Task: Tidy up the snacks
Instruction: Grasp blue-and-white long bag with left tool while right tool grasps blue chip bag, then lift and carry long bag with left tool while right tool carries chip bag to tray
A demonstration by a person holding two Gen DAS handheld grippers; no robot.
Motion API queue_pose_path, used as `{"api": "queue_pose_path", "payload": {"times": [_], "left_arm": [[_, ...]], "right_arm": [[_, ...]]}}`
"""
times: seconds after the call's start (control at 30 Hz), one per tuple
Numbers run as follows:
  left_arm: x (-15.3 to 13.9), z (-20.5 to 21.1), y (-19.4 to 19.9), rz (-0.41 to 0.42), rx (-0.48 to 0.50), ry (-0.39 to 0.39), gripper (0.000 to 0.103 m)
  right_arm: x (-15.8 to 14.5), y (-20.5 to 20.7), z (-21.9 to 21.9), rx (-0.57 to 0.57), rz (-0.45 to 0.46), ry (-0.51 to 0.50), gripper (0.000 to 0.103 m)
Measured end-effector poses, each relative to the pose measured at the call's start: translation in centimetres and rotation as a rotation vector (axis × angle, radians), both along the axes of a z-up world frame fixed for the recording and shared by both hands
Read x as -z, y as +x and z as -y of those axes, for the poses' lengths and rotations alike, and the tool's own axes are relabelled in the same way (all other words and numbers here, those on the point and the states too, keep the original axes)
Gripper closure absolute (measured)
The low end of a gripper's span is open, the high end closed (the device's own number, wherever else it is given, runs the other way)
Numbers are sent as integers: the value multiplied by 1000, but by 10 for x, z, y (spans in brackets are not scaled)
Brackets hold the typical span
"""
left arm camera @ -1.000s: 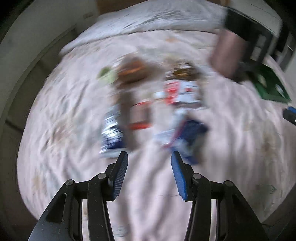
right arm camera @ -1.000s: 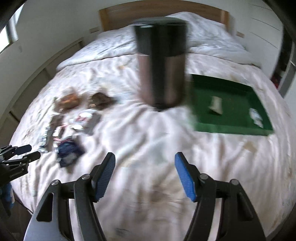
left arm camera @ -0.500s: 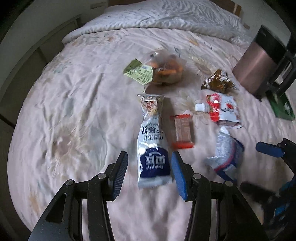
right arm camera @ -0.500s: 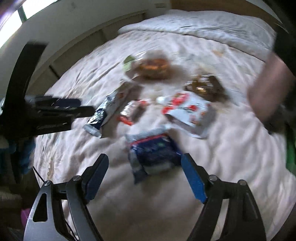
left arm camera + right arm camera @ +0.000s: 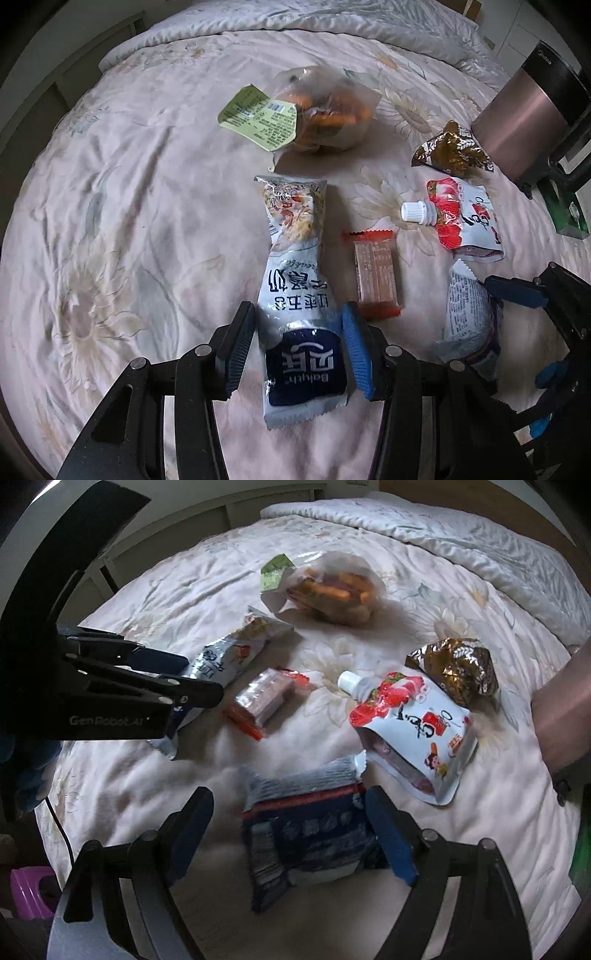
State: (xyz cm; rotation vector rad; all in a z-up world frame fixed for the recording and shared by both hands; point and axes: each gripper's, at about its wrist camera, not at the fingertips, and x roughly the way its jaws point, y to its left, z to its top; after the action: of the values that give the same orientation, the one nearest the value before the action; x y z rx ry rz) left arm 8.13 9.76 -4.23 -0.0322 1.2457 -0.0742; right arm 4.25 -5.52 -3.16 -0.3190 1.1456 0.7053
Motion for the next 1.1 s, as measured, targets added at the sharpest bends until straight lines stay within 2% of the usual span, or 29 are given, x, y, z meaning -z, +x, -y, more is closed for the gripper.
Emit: {"api": "queue_pose_path", "payload": {"times": [0.4,0.53,0.77,1.1], "left_arm": [[18,12,15,-18,6,26,61],[19,14,13,-11,12,32,63],[11,16,4,6,6,58,73],[-6,13,-7,32,-23,80,79]], "right_arm": [[28,11,2,-9,-83,-38,0],[26,10,2,-9,-65,-60,0],[14,12,23,57,-70,2,0],[-8,10,42,157,-114,113,0]]}}
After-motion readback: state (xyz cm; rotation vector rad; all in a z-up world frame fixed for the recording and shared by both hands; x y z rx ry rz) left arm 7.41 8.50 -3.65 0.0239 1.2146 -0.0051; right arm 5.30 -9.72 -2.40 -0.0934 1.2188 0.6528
